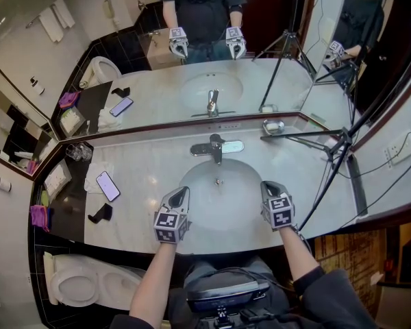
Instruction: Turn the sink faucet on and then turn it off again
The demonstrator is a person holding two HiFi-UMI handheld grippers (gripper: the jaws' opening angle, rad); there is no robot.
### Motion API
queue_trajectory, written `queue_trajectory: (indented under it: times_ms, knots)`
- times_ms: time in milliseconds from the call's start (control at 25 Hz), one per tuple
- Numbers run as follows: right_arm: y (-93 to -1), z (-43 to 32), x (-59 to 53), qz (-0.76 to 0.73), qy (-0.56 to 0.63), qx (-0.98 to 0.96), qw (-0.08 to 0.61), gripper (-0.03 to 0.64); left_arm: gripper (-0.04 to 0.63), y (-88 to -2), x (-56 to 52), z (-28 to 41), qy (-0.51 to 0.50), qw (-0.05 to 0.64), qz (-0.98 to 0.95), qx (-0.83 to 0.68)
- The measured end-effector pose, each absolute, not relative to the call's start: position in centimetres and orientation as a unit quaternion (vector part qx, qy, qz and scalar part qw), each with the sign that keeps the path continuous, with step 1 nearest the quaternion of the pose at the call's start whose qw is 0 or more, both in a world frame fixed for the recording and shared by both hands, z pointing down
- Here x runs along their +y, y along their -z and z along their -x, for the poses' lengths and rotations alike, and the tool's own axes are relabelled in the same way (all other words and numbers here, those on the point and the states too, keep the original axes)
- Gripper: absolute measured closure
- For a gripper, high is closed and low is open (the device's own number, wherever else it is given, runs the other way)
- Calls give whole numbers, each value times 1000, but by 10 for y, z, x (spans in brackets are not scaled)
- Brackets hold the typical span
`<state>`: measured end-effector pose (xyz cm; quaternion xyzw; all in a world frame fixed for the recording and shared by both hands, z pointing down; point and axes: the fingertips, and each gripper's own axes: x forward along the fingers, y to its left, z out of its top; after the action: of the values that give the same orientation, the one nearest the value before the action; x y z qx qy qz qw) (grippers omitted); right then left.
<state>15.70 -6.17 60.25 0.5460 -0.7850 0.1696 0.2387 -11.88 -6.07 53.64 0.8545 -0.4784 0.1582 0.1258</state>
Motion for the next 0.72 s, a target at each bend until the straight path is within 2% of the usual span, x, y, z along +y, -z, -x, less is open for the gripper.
queue_trajectory:
  times_ms: [280, 560, 720]
  knots:
    - [-588, -142, -89, -531, -131, -793, 268, 597, 609, -540, -76, 119, -165, 122, -852, -483]
    - [-586, -117, -153, -493, -10, -799, 346, 591, 607, -543, -101, 111, -175, 124, -852, -478]
    - [-587, -94, -188, -439, 74, -799, 405, 529, 609, -547, -113, 106, -177, 125, -852, -477]
